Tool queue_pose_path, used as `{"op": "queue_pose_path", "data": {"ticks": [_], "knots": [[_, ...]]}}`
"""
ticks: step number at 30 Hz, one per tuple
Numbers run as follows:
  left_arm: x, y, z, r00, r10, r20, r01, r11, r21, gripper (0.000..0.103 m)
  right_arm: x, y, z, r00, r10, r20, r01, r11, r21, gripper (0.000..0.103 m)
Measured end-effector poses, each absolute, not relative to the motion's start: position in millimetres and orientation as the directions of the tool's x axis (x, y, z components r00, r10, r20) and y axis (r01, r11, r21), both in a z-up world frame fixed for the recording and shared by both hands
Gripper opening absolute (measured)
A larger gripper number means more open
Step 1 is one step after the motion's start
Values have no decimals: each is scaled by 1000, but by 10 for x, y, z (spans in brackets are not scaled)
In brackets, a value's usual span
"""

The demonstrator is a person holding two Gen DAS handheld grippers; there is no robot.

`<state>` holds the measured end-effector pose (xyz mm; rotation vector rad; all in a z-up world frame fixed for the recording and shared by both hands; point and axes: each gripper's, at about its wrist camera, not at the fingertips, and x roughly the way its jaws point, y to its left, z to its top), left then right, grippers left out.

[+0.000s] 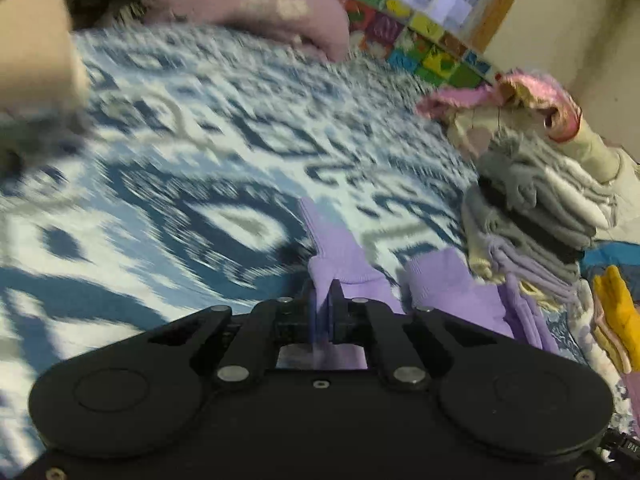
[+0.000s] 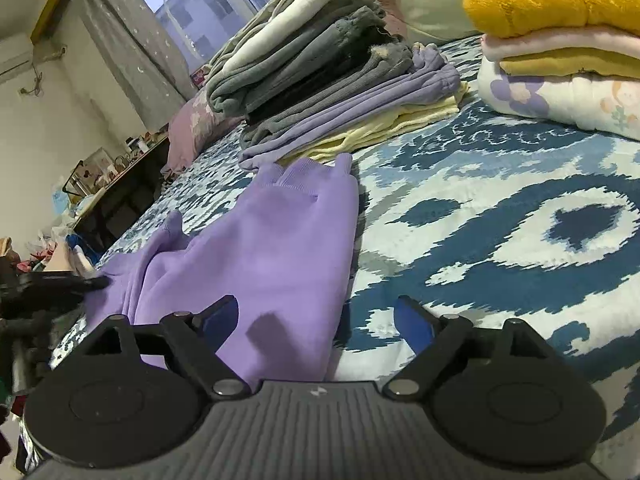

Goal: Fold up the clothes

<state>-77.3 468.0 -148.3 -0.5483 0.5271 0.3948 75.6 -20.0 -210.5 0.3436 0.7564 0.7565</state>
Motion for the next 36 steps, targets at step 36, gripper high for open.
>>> {"op": "queue_pose_path", "data": {"ticks": [36], "knots": [[-3086,4911,-1694,624,559,-546,-771,555,-312,3,712,-165,-2092,489,710,-506,-505,704,499,86]]}}
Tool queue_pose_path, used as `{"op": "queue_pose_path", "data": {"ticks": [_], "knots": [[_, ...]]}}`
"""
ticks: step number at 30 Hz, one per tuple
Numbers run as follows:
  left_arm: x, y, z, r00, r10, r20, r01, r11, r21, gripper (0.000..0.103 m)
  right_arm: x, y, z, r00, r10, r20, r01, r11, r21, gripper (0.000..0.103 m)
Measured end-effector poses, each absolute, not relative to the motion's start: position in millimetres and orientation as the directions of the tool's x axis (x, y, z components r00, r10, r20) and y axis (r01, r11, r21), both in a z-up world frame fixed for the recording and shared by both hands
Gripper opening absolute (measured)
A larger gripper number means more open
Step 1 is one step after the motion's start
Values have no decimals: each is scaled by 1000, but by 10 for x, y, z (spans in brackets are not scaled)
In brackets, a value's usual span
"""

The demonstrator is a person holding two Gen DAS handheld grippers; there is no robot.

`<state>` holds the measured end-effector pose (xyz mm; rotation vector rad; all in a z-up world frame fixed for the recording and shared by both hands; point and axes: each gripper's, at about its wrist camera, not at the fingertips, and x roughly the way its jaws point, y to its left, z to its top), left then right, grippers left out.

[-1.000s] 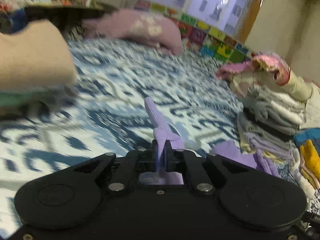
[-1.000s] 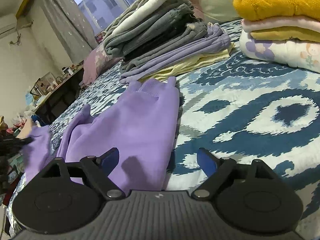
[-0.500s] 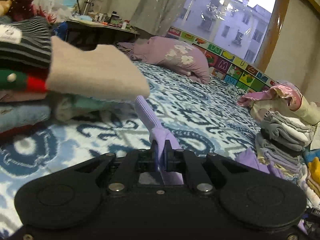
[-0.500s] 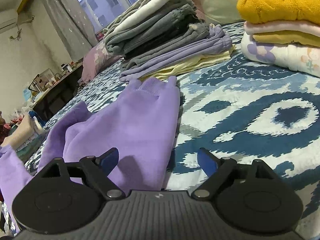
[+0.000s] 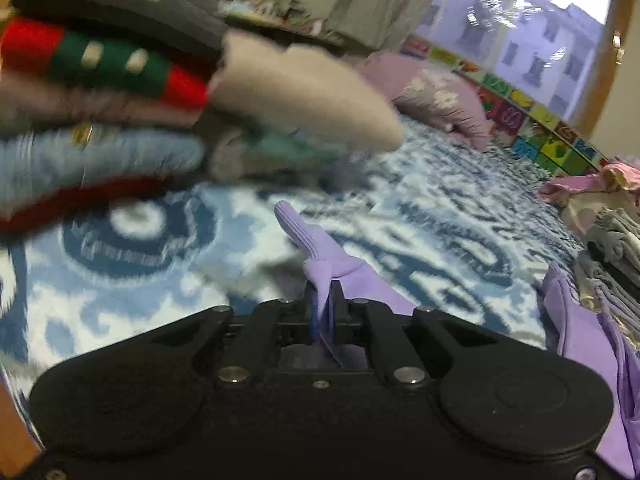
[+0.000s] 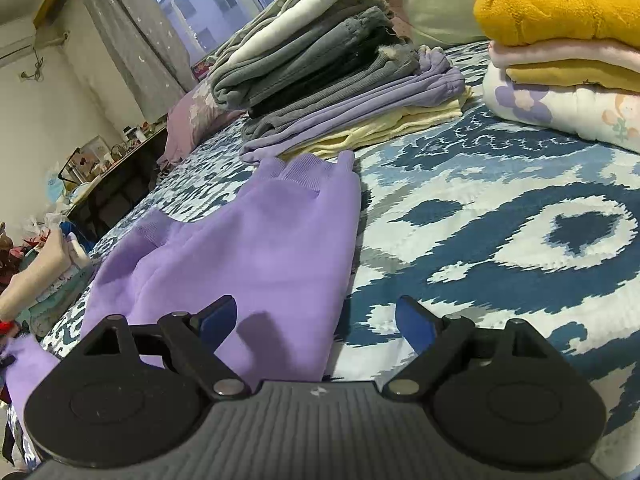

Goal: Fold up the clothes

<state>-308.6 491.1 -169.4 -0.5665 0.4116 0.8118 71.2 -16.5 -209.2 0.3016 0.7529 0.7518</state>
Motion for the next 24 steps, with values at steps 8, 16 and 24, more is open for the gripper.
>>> {"op": "queue_pose_path", "data": {"ticks": [8,16,24], "knots": [[-3209,4916,-2069,607,561,-563,-783,544,-301,17,702,-157,-2094,488,710,-507,-511,704,493,87],[-3352,4736,-1704,548,692,-469,-829,525,-195,35,712,-162,-2100,488,712,-506,-510,702,497,87],[-2578,4691,-1879,534,556,-637,-761,645,-74,50,740,-229,-2105,483,726,-490,-484,687,541,85]]}}
